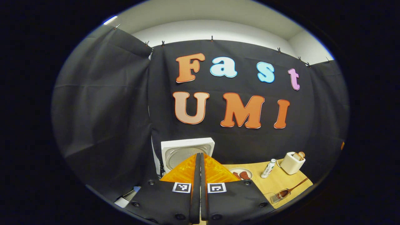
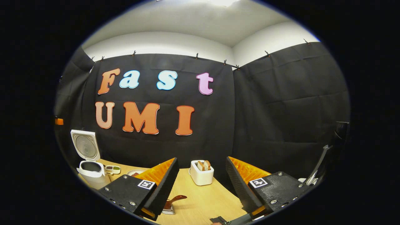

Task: Close the left gripper, press the button to open the rice cooker; take a wooden spoon from the chopstick holder with the right hand, scoop a spoonful of rice and pour it into the rice cooker, then put the wooden spoon back into the chopstick holder.

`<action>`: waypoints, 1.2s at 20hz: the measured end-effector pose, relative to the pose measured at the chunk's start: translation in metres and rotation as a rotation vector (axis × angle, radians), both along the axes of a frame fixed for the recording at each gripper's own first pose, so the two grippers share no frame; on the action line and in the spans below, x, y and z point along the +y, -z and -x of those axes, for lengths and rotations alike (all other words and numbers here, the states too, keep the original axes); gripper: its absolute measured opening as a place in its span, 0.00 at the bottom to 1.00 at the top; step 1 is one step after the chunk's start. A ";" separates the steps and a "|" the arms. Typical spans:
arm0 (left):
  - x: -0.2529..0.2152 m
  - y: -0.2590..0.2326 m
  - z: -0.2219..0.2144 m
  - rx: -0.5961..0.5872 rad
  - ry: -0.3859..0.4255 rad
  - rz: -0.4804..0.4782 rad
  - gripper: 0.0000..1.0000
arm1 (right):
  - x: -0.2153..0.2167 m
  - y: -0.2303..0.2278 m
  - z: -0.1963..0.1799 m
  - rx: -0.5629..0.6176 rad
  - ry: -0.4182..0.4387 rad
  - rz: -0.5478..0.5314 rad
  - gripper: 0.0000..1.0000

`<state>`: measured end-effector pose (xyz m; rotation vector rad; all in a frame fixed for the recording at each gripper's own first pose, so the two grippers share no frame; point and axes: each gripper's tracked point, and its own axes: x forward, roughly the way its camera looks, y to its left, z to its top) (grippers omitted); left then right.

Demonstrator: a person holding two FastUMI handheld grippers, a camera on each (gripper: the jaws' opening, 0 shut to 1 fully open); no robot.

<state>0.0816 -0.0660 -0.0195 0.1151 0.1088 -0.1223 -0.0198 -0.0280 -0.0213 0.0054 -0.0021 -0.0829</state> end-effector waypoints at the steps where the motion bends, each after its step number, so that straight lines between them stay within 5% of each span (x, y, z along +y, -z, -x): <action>1: 0.004 -0.003 0.000 -0.018 -0.006 -0.004 0.07 | 0.001 0.002 -0.004 0.000 0.001 -0.001 0.94; 2: 0.008 -0.010 0.006 -0.034 -0.011 0.000 0.07 | 0.000 0.008 -0.009 0.008 0.003 -0.002 0.94; 3: 0.006 -0.014 0.008 -0.042 -0.004 0.015 0.24 | 0.000 0.014 -0.013 0.017 0.002 -0.008 0.94; 5: 0.000 -0.017 0.019 -0.039 0.019 0.060 0.28 | 0.005 0.029 -0.020 0.033 -0.005 -0.027 0.94; 7: 0.000 -0.025 0.020 -0.055 0.026 0.083 0.49 | 0.007 0.046 -0.030 0.055 -0.009 -0.051 0.94; 11: 0.002 -0.033 0.026 -0.081 0.014 0.067 0.53 | 0.016 0.082 -0.047 0.106 -0.023 -0.140 0.94; 16: 0.005 -0.038 0.034 -0.111 -0.009 0.029 0.95 | 0.027 0.137 -0.075 0.176 -0.029 -0.206 0.94; 24: 0.024 -0.047 0.049 -0.134 -0.054 0.006 0.97 | 0.052 0.239 -0.099 0.340 -0.012 -0.391 0.95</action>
